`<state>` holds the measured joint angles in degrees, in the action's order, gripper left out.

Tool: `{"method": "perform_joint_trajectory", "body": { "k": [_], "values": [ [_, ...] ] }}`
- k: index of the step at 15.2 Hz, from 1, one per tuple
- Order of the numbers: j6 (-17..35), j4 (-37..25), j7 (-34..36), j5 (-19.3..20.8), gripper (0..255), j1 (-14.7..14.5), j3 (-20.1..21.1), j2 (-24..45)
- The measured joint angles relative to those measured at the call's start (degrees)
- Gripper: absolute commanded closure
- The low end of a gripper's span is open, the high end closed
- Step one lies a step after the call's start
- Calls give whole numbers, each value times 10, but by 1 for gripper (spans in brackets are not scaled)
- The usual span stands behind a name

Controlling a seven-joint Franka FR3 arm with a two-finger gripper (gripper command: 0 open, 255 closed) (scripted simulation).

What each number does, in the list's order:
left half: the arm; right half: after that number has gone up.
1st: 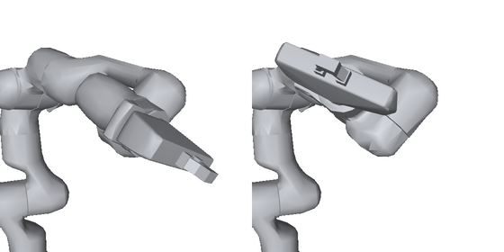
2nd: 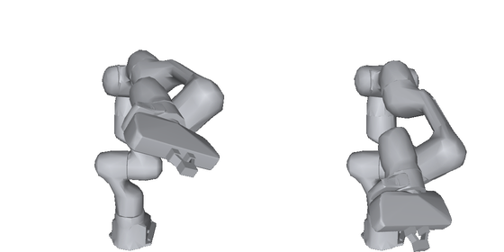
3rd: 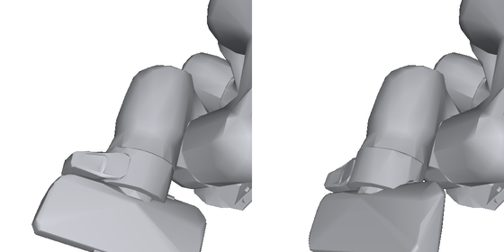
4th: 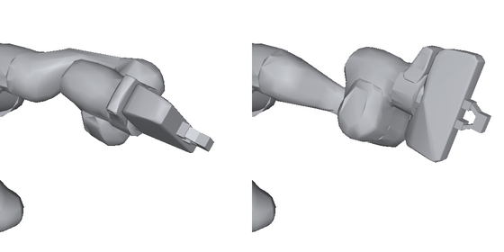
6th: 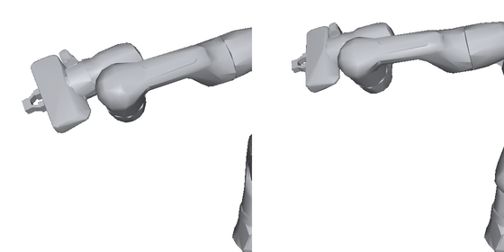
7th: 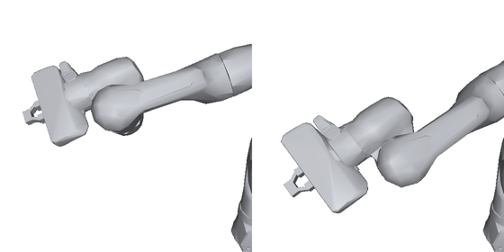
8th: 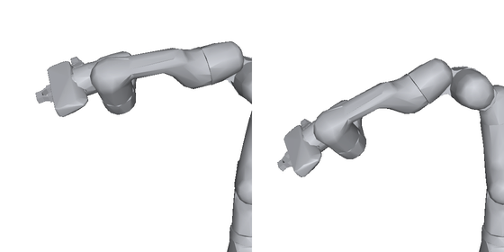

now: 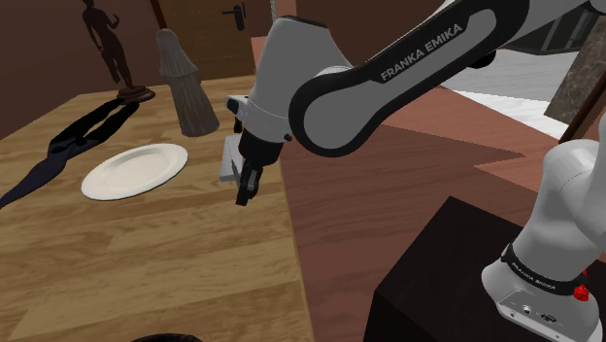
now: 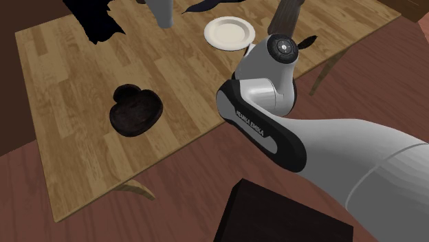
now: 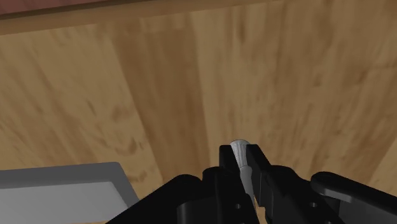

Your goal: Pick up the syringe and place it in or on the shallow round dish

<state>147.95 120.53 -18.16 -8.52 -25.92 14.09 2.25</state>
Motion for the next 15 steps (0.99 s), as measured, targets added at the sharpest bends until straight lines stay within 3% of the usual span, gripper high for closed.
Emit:
{"method": "perform_joint_trajectory", "body": {
  "k": [7,15],
  "values": [
    [-3,-2,1,0,255,0,0,-1],
    [-60,-36,5,0,255,2,-2,-24]
  ]
}}
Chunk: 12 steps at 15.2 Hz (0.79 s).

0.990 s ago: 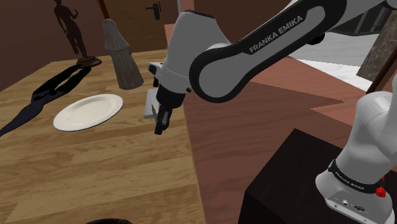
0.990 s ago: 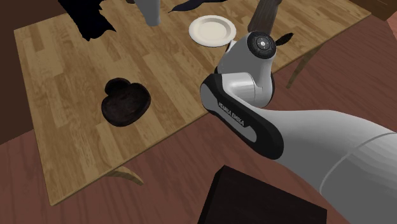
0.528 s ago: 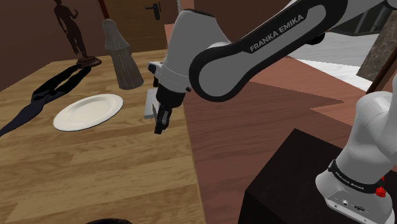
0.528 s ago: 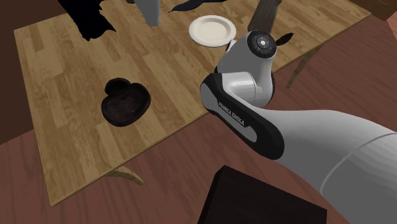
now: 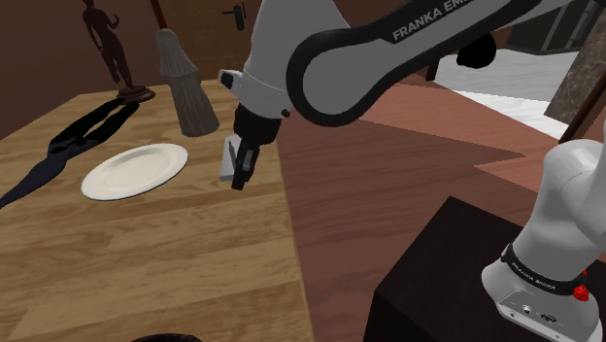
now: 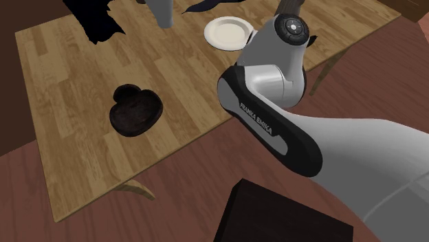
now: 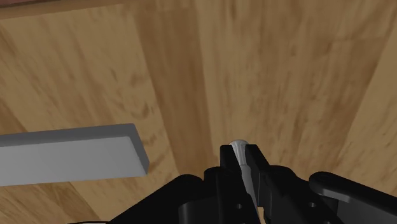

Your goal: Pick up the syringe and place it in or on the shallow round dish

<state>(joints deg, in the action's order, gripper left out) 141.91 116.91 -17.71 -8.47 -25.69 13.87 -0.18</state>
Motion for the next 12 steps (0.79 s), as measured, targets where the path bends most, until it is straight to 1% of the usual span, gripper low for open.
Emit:
{"method": "perform_joint_trajectory", "body": {
  "k": [12],
  "values": [
    [-88,-71,10,5,255,2,-2,-18]
  ]
}}
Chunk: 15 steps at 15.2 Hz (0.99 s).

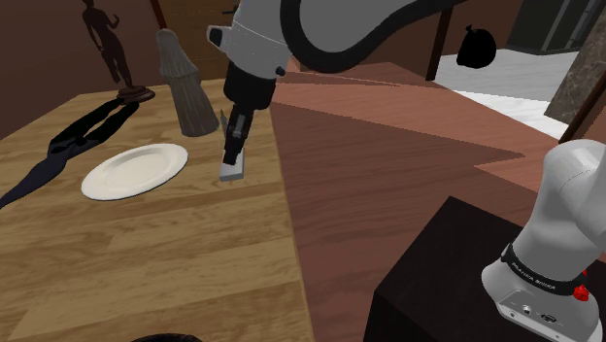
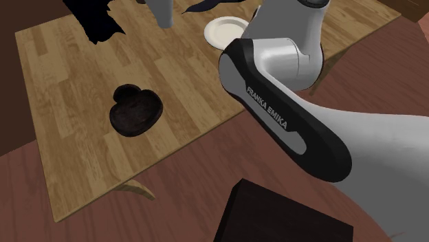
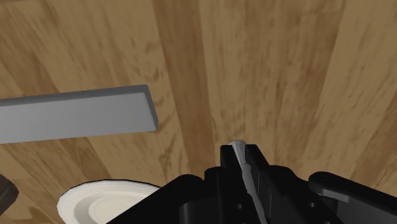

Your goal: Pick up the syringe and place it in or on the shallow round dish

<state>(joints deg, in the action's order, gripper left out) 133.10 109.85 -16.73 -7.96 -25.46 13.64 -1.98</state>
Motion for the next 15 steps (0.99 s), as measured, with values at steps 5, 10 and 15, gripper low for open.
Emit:
{"method": "perform_joint_trajectory", "body": {
  "k": [5,10,15],
  "values": [
    [-40,-35,5,2,255,1,-1,-5],
    [-76,-73,10,6,255,1,-1,-4],
    [-78,-78,45,21,255,-12,15,-3]
  ]
}}
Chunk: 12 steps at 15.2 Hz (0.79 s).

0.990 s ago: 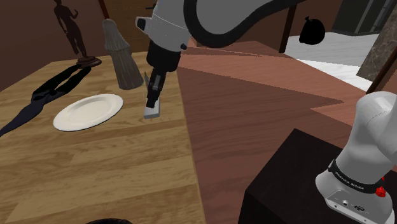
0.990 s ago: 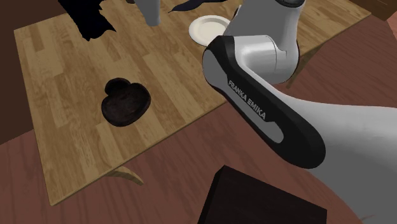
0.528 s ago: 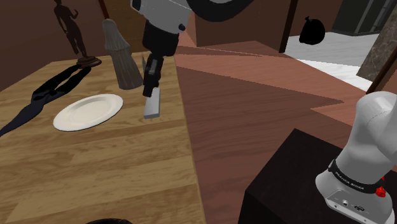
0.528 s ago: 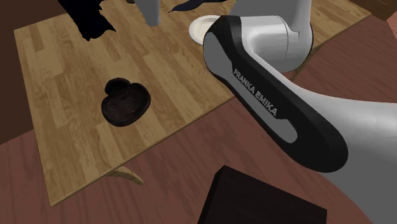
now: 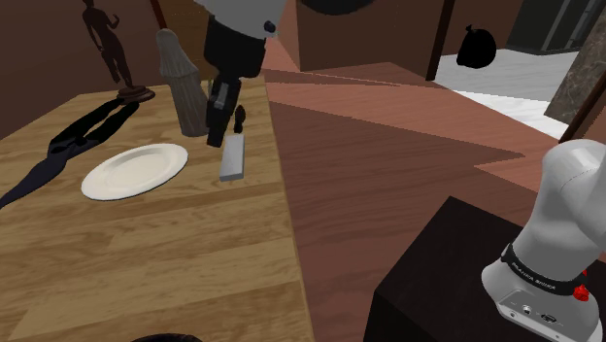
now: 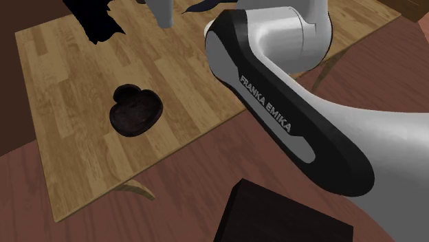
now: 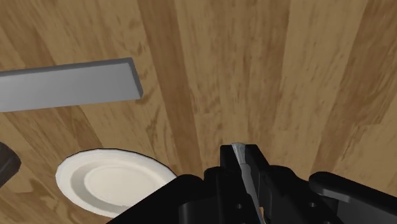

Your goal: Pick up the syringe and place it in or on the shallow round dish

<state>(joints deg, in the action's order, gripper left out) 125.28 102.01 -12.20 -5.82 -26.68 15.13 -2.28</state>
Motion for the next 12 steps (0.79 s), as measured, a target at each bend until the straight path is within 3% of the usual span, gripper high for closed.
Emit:
{"method": "perform_joint_trajectory", "body": {
  "k": [12],
  "values": [
    [31,5,191,91,255,-72,83,24]
  ]
}}
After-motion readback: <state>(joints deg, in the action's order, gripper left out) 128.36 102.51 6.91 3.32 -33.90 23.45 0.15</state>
